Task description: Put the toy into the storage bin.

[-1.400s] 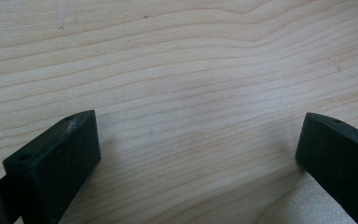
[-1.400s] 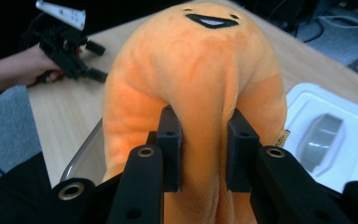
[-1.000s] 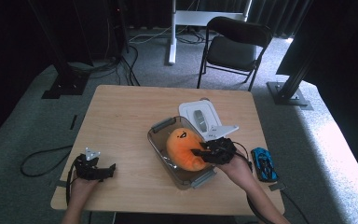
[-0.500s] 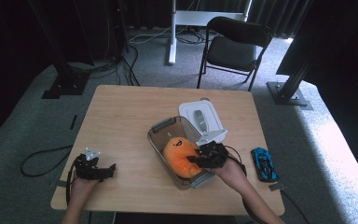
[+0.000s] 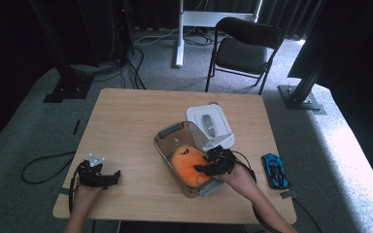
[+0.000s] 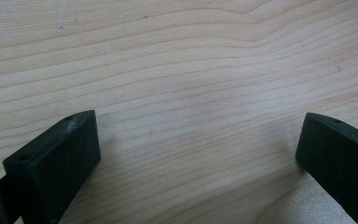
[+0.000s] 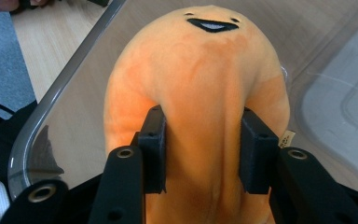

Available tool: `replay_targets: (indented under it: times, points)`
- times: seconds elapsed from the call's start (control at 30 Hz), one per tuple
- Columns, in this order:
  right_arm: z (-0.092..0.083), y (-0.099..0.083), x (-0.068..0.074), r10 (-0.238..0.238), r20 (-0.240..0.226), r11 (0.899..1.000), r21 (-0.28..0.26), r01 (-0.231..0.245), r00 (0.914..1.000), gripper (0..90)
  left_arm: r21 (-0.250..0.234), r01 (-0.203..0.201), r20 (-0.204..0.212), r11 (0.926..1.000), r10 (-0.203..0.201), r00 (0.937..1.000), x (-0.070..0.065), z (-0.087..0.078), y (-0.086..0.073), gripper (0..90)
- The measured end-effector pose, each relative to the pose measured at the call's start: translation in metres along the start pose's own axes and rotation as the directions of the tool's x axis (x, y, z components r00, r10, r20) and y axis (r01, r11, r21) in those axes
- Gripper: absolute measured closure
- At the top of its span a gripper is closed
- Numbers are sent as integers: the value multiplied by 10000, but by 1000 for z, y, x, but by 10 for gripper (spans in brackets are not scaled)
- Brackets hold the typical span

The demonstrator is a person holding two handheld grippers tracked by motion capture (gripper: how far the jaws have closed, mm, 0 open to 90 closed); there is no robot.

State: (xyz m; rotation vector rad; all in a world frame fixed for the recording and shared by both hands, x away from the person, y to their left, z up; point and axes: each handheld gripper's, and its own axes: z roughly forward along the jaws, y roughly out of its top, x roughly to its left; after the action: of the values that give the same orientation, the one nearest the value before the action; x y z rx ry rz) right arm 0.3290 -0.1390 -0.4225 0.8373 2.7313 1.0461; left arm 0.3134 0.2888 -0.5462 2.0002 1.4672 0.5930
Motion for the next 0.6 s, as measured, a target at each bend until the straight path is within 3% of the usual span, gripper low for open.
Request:
replay_targets:
  times: [0.17, 0.3, 0.57, 0.6]
  points:
    - [1, 0, -2, 123, -84, 9999, 72, -122, 9999, 533, -11, 12, 0, 10000, -12, 10000, 0, 0, 0, 1]
    - [3, 1, -3, 285, -202, 9995, 171, -282, 9994, 417, -28, 10, -6, 10000, -10, 10000, 0, 0, 0, 1]
    - [5, 0, -3, 317, -175, 9992, 243, -312, 9993, 384, -28, 7, -2, 10000, -7, 10000, 0, 0, 0, 1]
    - [1, 1, -4, 407, -468, 9991, -63, -411, 9981, 387, -17, 2, 1, 10000, -2, 10000, 0, 0, 0, 1]
